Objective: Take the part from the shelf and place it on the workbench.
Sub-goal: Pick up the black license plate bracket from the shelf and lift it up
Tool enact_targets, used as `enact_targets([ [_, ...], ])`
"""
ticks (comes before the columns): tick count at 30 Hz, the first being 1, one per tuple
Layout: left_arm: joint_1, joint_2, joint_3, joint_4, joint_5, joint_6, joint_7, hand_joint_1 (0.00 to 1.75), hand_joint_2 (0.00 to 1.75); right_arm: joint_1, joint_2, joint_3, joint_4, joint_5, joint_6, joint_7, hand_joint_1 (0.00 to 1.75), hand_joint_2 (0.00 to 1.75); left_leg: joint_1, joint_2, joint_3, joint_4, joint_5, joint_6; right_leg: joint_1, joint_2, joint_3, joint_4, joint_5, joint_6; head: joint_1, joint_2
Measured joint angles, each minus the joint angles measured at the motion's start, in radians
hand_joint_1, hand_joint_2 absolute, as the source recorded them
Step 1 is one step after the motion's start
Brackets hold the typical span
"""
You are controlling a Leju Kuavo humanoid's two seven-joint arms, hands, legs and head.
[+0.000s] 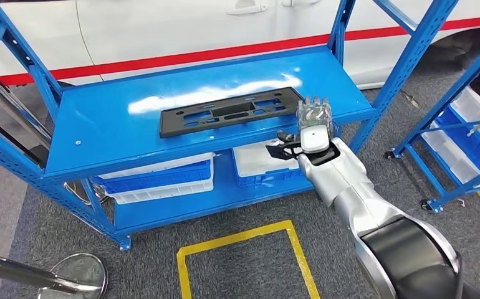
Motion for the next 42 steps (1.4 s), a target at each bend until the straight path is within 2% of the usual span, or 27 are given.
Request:
enact_targets([
  [2, 0.0, 0.0, 0.003, 0.0, -0.003, 0.0, 0.002, 0.0, 0.0, 0.005, 0.004, 0.0, 0.0, 0.0, 0.0, -0.005, 0.0, 0.0, 0.001, 0.0, -0.074, 0.135, -0.049, -0.004, 0.003, 0.0, 0.007, 0.0, -0.007, -0.009, 0.0, 0.0],
  [3, 0.0, -0.001, 0.003, 0.0, -0.005, -0.001, 0.003, 0.0, 0.0, 0.01, 0.006, 0.0, 0.001, 0.0, 0.001, -0.009, 0.0, 0.0, 0.002, 0.0, -0.105, 0.182, -0.057, -0.006, 0.005, 0.0, 0.01, 0.001, -0.01, -0.011, 0.0, 0.0],
  [4, 0.0, -0.001, 0.003, 0.0, -0.007, -0.002, 0.004, 0.0, 0.0, 0.015, 0.009, 0.0, 0.001, 0.001, 0.001, -0.013, 0.0, 0.0, 0.002, 0.0, -0.121, 0.196, -0.046, -0.006, 0.006, 0.001, 0.014, 0.003, -0.015, -0.011, 0.0, 0.0],
  [5, 0.0, -0.001, 0.004, 0.0, -0.01, -0.003, 0.004, 0.0, 0.0, 0.019, 0.011, 0.0, 0.001, 0.001, 0.001, -0.017, 0.0, 0.0, 0.002, 0.0, -0.116, 0.167, -0.015, -0.006, 0.006, 0.002, 0.018, 0.005, -0.02, -0.01, 0.0, 0.0],
  [7, 0.001, 0.001, 0.004, 0.0, -0.015, -0.005, 0.004, 0.0, 0.0, 0.024, 0.017, 0.0, 0.001, 0.001, 0.001, -0.026, 0.0, 0.0, 0.002, 0.0, -0.063, 0.036, 0.065, 0.0, 0.007, 0.004, 0.027, 0.013, -0.033, -0.005, 0.0, 0.0],
  [8, 0.002, 0.002, 0.005, 0.0, -0.017, -0.007, 0.004, 0.0, 0.0, 0.024, 0.019, 0.0, 0.001, 0.001, 0.001, -0.031, 0.0, 0.0, 0.0, 0.0, -0.037, -0.025, 0.089, 0.005, 0.009, 0.005, 0.028, 0.017, -0.039, -0.001, 0.0, 0.0],
  [9, 0.001, 0.003, 0.005, 0.0, -0.019, -0.009, 0.004, 0.0, 0.0, 0.024, 0.021, 0.0, 0.001, 0.001, 0.001, -0.038, 0.0, 0.0, -0.002, -0.001, -0.021, -0.061, 0.098, 0.009, 0.01, 0.005, 0.028, 0.019, -0.043, 0.003, 0.0, 0.0],
  [12, -0.002, 0.003, 0.006, 0.0, -0.021, -0.019, 0.001, 0.0, 0.0, 0.027, 0.029, 0.0, 0.001, 0.0, 0.005, -0.059, 0.0, 0.0, -0.003, -0.001, -0.011, -0.081, 0.091, 0.019, 0.011, 0.005, 0.026, 0.018, -0.048, 0.016, 0.0, 0.0],
  [14, 0.0, 0.002, 0.007, 0.0, -0.025, -0.023, -0.001, 0.0, 0.0, 0.026, 0.034, 0.001, -0.001, -0.002, 0.012, -0.072, 0.0, 0.0, 0.002, 0.0, 0.001, -0.092, 0.091, 0.028, 0.01, 0.004, 0.015, 0.047, -0.067, 0.025, 0.0, 0.0],
  [15, 0.0, 0.002, 0.008, 0.0, -0.028, -0.023, -0.001, 0.0, 0.0, 0.025, 0.036, 0.001, -0.001, -0.003, 0.016, -0.078, 0.0, 0.0, 0.004, 0.001, 0.007, -0.096, 0.089, 0.033, 0.009, 0.003, -0.007, 0.093, -0.089, 0.029, 0.0, 0.0],
  [17, -0.001, 0.003, 0.011, 0.0, -0.034, -0.022, -0.002, 0.0, 0.0, 0.026, 0.039, 0.006, -0.001, -0.004, 0.024, -0.088, 0.0, 0.0, 0.004, 0.002, 0.014, -0.096, 0.084, 0.041, 0.003, 0.0, -0.08, 0.226, -0.139, 0.036, 0.001, 0.0],
  [18, -0.002, 0.003, 0.012, 0.0, -0.035, -0.021, -0.002, 0.0, 0.0, 0.028, 0.04, 0.009, -0.001, -0.004, 0.027, -0.09, 0.0, 0.0, 0.004, 0.002, 0.016, -0.095, 0.08, 0.042, 0.0, -0.001, -0.116, 0.281, -0.151, 0.039, 0.001, 0.0],
  [19, -0.002, 0.003, 0.014, 0.0, -0.037, -0.021, -0.002, 0.0, 0.0, 0.031, 0.042, 0.013, -0.001, -0.004, 0.029, -0.092, 0.0, 0.0, 0.004, 0.001, 0.019, -0.094, 0.076, 0.042, -0.002, -0.002, -0.137, 0.305, -0.145, 0.041, 0.0, 0.0],
  [20, -0.002, 0.004, 0.015, 0.0, -0.037, -0.021, -0.002, 0.0, 0.0, 0.032, 0.043, 0.016, -0.001, -0.004, 0.03, -0.093, 0.0, 0.0, 0.004, 0.0, 0.023, -0.091, 0.071, 0.04, -0.005, -0.002, -0.138, 0.289, -0.12, 0.042, 0.0, 0.0],
  [21, -0.001, 0.004, 0.016, 0.0, -0.037, -0.021, -0.002, 0.0, 0.0, 0.032, 0.045, 0.018, -0.001, -0.005, 0.031, -0.094, 0.0, 0.0, 0.004, -0.001, 0.028, -0.088, 0.065, 0.038, -0.007, -0.003, -0.12, 0.236, -0.078, 0.041, 0.0, 0.0],
  [22, 0.0, 0.003, 0.018, 0.0, -0.037, -0.021, -0.002, 0.0, 0.0, 0.032, 0.047, 0.018, -0.001, -0.005, 0.031, -0.095, 0.0, 0.0, 0.004, -0.001, 0.034, -0.086, 0.058, 0.035, -0.008, -0.004, -0.091, 0.165, -0.038, 0.04, 0.001, 0.0],
  [23, 0.0, 0.003, 0.019, 0.0, -0.038, -0.021, -0.002, 0.0, 0.0, 0.031, 0.048, 0.019, -0.001, -0.005, 0.031, -0.097, 0.0, 0.0, 0.003, -0.002, 0.038, -0.083, 0.052, 0.031, -0.007, -0.006, -0.063, 0.103, -0.01, 0.038, 0.001, 0.0],
  [24, 0.0, 0.003, 0.02, 0.0, -0.039, -0.021, -0.003, 0.0, 0.0, 0.03, 0.049, 0.02, -0.001, -0.005, 0.032, -0.098, 0.0, 0.0, 0.002, -0.002, 0.038, -0.081, 0.048, 0.026, -0.004, -0.006, -0.042, 0.058, 0.004, 0.035, 0.001, 0.0],
  [26, -0.002, 0.003, 0.024, 0.0, -0.041, -0.021, -0.004, 0.0, 0.0, 0.03, 0.054, 0.027, -0.001, -0.006, 0.033, -0.1, 0.0, 0.0, 0.001, -0.002, 0.036, -0.082, 0.046, 0.016, 0.003, -0.004, -0.031, 0.034, -0.002, 0.029, 0.001, 0.0],
  [29, -0.002, 0.003, 0.028, 0.0, -0.043, -0.025, -0.005, 0.0, 0.0, 0.03, 0.058, 0.034, -0.003, -0.007, 0.035, -0.101, 0.0, 0.0, 0.003, -0.001, 0.036, -0.071, 0.031, 0.001, 0.0, -0.001, -0.019, 0.02, -0.005, 0.013, 0.0, 0.0],
  [30, -0.001, 0.003, 0.028, 0.0, -0.046, -0.026, -0.004, 0.0, 0.0, 0.029, 0.06, 0.035, -0.003, -0.007, 0.036, -0.101, 0.0, 0.0, 0.004, 0.0, 0.023, -0.039, 0.013, -0.003, -0.002, -0.001, -0.011, 0.014, -0.005, 0.006, 0.0, 0.0],
  [31, -0.001, 0.003, 0.029, 0.0, -0.049, -0.026, -0.003, 0.0, 0.0, 0.028, 0.061, 0.037, -0.004, -0.007, 0.036, -0.101, 0.0, 0.0, 0.005, 0.0, -0.004, 0.016, -0.012, -0.004, -0.002, -0.001, -0.005, 0.011, -0.007, 0.001, 0.0, 0.0],
  [33, -0.001, 0.003, 0.029, 0.0, -0.054, -0.027, -0.002, 0.0, 0.0, 0.029, 0.063, 0.043, -0.004, -0.008, 0.038, -0.102, 0.0, 0.0, 0.005, 0.0, -0.08, 0.152, -0.06, -0.007, 0.002, -0.001, 0.003, 0.01, -0.013, -0.007, 0.0, 0.0],
  [34, -0.001, 0.003, 0.029, 0.0, -0.055, -0.028, -0.001, 0.0, 0.0, 0.03, 0.063, 0.046, -0.004, -0.008, 0.039, -0.102, 0.0, 0.0, 0.005, 0.0, -0.11, 0.197, -0.066, -0.007, 0.004, -0.001, 0.007, 0.011, -0.017, -0.009, 0.0, 0.0],
  [36, -0.001, 0.003, 0.029, 0.0, -0.055, -0.028, 0.0, 0.0, 0.0, 0.033, 0.063, 0.05, -0.004, -0.008, 0.04, -0.103, 0.0, 0.0, 0.004, 0.0, -0.133, 0.216, -0.048, -0.006, 0.007, 0.0, 0.013, 0.011, -0.023, -0.01, 0.0, 0.0],
  [37, 0.0, 0.003, 0.029, 0.0, -0.055, -0.028, 0.0, 0.0, 0.0, 0.033, 0.063, 0.051, -0.004, -0.008, 0.04, -0.103, 0.0, 0.0, 0.004, 0.0, -0.132, 0.207, -0.037, -0.006, 0.007, 0.0, 0.014, 0.011, -0.024, -0.009, 0.0, 0.0],
  [42, 0.0, 0.003, 0.029, 0.0, -0.055, -0.028, 0.0, 0.0, 0.0, 0.033, 0.063, 0.052, -0.004, -0.008, 0.04, -0.104, 0.0, 0.0, 0.004, 0.0, -0.127, 0.192, -0.025, -0.005, 0.008, 0.001, 0.016, 0.012, -0.025, -0.009, 0.0, 0.0],
])
